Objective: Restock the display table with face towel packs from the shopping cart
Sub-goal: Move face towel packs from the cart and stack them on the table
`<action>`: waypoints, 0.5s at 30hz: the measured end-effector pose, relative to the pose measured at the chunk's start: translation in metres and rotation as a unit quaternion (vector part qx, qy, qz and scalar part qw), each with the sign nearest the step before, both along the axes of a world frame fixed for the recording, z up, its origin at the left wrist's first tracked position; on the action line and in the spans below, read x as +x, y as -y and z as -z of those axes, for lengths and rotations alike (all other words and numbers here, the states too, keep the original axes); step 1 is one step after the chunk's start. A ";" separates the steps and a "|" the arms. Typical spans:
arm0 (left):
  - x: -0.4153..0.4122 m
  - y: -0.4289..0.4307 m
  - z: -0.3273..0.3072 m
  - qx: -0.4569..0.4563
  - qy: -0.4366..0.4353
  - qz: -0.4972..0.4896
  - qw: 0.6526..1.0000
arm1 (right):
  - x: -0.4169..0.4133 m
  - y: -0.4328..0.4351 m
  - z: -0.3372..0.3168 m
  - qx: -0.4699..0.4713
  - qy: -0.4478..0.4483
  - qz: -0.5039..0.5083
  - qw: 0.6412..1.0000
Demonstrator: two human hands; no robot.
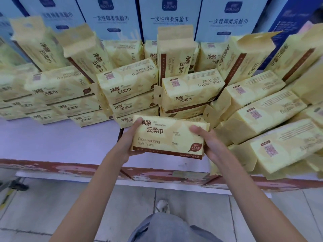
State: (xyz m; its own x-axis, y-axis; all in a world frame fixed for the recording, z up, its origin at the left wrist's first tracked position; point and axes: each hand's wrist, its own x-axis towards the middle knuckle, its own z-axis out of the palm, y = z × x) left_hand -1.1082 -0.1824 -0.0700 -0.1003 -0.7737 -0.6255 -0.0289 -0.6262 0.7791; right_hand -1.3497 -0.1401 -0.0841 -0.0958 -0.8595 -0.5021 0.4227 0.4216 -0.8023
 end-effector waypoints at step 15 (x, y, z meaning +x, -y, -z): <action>-0.057 -0.001 0.048 -0.213 -0.016 -0.042 0.976 | 0.001 0.042 0.026 0.061 -0.060 0.203 0.975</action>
State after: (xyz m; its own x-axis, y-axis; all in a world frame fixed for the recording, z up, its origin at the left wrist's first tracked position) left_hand -1.1648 -0.1819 -0.1184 -0.0403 -0.9693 -0.2426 0.0371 -0.2440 0.9691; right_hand -1.3484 -0.1825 -0.1106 -0.4807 -0.6729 -0.5623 0.4812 0.3336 -0.8107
